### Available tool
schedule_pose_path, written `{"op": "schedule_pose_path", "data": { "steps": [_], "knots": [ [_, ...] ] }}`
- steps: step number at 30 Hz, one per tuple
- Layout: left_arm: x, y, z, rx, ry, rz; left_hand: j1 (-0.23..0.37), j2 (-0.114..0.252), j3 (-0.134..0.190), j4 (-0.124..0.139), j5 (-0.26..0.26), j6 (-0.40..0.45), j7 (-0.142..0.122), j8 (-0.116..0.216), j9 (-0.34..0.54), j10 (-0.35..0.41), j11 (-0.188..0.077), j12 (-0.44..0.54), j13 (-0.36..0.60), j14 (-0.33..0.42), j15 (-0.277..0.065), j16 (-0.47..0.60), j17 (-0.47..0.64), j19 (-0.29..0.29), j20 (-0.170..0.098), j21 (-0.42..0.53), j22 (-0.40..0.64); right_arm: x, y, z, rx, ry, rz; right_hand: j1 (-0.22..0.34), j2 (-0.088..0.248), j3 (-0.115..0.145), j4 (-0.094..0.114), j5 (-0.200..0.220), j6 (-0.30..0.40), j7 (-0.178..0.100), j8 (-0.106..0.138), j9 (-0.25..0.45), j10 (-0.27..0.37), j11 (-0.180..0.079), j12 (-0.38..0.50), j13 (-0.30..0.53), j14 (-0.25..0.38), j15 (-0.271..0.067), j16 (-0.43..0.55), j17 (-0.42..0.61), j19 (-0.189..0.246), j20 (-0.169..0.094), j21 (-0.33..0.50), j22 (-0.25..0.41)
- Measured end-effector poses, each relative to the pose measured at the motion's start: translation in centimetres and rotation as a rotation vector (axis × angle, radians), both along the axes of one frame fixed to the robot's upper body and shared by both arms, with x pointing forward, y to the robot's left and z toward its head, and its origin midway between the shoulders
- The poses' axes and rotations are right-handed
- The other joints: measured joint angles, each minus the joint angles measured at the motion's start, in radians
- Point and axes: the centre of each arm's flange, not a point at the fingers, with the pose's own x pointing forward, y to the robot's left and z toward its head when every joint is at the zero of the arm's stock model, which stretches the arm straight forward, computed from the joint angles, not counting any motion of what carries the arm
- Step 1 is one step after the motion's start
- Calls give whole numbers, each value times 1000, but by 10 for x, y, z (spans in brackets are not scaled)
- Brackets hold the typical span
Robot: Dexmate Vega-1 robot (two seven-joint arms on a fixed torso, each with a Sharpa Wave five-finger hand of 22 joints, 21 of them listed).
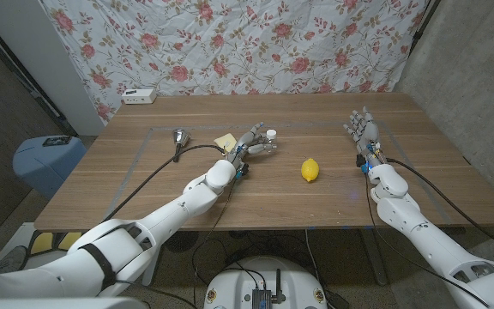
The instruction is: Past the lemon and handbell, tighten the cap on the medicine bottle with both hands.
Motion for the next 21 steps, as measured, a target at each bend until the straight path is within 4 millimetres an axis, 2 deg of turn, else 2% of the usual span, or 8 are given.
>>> {"op": "schedule_pose_path", "data": {
  "steps": [10, 16, 21],
  "knots": [
    [-1, -3, 1, -11, -21, 8, 23, 8, 0, 0, -13, 44, 19, 0, 0, 41, -5, 0, 0, 37, -6, 0, 0, 22, 0, 0, 0, -1, -1, 0, 4, -4, -1, 0, 0, -2, 2, 0, 0, 0, 0, 0, 0, 0, 0, 0, 0, 0, 0, 0, 0, 0, 0, 0],
    [-2, -7, 1, -21, -35, 11, 39, 21, 0, 0, -22, 84, 48, 0, 0, 70, -6, 0, 0, 66, -9, 0, 0, 48, 2, 0, 3, -2, -1, -3, 9, -4, -4, 0, 0, -2, 2, 0, 0, 0, 0, 0, 0, 0, 0, 0, 0, 0, 0, 0, 0, 0, 0, 0],
    [-3, -6, 4, -30, -54, 19, 50, 18, -3, -3, -22, 108, 72, 0, 0, 97, -8, 0, 0, 85, -11, 0, 0, 63, -5, 0, 2, -4, -1, -4, 8, -5, -2, 0, 0, -2, 2, 0, 0, 0, 0, 0, 0, 0, 0, 0, 0, 0, 0, 0, 0, 0, 0, 0]
  ]
}}
